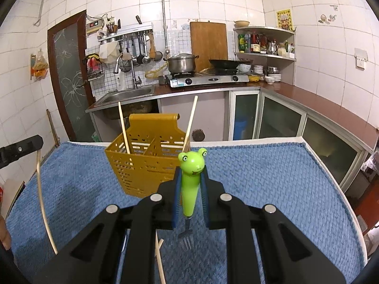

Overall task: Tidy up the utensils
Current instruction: 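Lift the chopstick and the frog-handled fork and carry both over the yellow holder, then lower the chopstick and fork into the yellow holder and open both tools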

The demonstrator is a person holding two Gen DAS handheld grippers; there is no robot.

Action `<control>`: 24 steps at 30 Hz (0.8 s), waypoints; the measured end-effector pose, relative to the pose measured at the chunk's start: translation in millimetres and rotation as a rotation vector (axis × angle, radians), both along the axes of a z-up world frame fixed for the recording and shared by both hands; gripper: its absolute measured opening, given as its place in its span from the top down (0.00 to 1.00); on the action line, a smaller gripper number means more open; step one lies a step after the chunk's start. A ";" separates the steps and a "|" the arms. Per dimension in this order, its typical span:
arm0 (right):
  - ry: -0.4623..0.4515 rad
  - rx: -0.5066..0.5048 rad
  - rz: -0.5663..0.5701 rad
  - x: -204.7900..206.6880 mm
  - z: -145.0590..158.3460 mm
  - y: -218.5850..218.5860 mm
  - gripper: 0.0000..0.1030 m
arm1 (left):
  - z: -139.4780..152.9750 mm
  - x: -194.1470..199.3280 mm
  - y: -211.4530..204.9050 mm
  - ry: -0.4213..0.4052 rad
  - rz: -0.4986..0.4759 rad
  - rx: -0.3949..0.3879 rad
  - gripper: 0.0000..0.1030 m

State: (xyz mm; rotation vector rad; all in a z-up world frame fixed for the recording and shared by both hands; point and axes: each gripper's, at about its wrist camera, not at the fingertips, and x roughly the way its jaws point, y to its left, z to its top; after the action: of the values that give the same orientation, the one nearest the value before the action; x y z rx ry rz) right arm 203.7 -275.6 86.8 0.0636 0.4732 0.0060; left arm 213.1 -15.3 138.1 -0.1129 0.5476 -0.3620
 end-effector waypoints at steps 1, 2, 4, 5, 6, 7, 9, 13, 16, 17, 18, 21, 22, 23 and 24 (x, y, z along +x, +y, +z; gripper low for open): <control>-0.002 -0.002 0.000 1.3 1.8 0.5 0.85 | 1.4 0.4 -0.7 -0.004 0.001 0.004 0.96; -0.004 -0.004 -0.001 1.5 3.2 2.2 0.85 | 3.1 1.2 -1.5 -0.008 0.003 0.012 0.96; -0.006 -0.006 0.004 3.5 7.4 2.8 0.85 | 6.2 2.7 -2.3 -0.006 0.001 0.019 0.96; -0.010 -0.010 0.005 4.5 9.8 3.1 0.85 | 8.5 3.2 -2.3 -0.006 -0.002 0.017 0.96; -0.013 -0.013 0.005 5.4 11.9 3.6 0.85 | 9.9 3.3 -2.2 -0.008 -0.003 0.015 0.96; -0.017 -0.018 0.006 6.6 14.7 4.4 0.85 | 11.2 3.5 -2.4 -0.010 -0.006 0.014 0.96; -0.025 -0.021 0.008 8.9 21.5 5.9 0.85 | 14.9 6.7 -4.2 -0.017 -0.010 0.015 0.96; -0.041 -0.030 0.008 14.9 40.1 9.4 0.85 | 28.8 13.5 -10.5 -0.060 0.006 0.040 0.96; -0.051 -0.035 -0.010 24.0 57.8 10.5 0.85 | 55.5 19.5 -17.1 -0.132 0.007 0.045 0.96; -0.055 -0.031 -0.017 28.3 65.6 9.9 0.85 | 65.2 22.5 -19.0 -0.153 0.006 0.040 0.96; -0.058 -0.025 -0.022 32.0 72.4 9.8 0.85 | 73.1 24.9 -21.6 -0.168 0.006 0.037 0.96; -0.076 -0.014 -0.041 41.9 94.5 11.5 0.85 | 102.7 38.8 -28.1 -0.234 0.022 0.024 0.96; -0.080 -0.012 -0.047 45.3 99.5 11.7 0.85 | 112.5 43.9 -30.5 -0.258 0.027 0.014 0.96; -0.086 -0.005 -0.056 50.3 107.3 12.5 0.85 | 120.1 49.2 -33.7 -0.275 0.032 0.007 0.96; -0.089 0.000 -0.060 56.0 112.6 14.9 0.85 | 126.3 54.0 -35.5 -0.296 0.040 -0.002 0.96</control>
State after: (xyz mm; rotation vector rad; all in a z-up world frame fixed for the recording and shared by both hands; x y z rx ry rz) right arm 259.7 -260.7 199.4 0.0767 0.3821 -0.0495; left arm 267.2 -50.8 264.4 -0.0704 0.2525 -0.3335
